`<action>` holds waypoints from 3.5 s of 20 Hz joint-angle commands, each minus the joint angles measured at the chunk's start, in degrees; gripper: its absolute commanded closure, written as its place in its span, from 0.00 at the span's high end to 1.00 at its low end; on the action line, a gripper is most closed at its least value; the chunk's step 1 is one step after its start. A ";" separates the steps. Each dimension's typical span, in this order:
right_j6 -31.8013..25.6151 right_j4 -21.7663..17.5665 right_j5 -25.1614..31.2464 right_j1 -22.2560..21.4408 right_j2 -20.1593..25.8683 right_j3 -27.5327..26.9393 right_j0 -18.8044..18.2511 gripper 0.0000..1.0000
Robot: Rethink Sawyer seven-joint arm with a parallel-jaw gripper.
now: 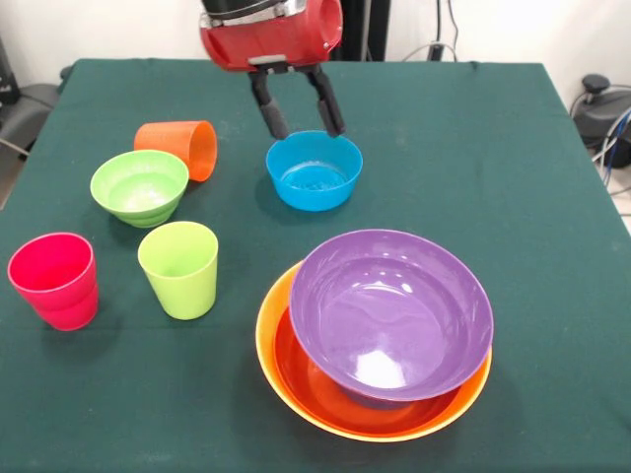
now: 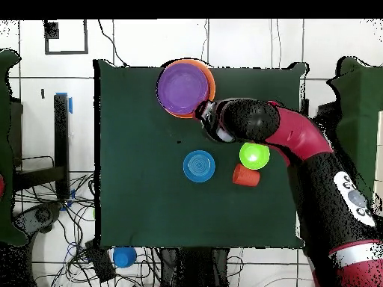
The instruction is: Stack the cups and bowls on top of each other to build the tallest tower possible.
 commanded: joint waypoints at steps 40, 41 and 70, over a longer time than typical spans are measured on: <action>8.99 -6.25 -36.90 7.36 -18.79 21.61 14.45 1.00; 8.68 -6.38 -37.09 7.79 -19.06 21.16 14.57 1.00; 6.40 -5.38 -40.58 10.16 -23.15 16.68 18.43 0.00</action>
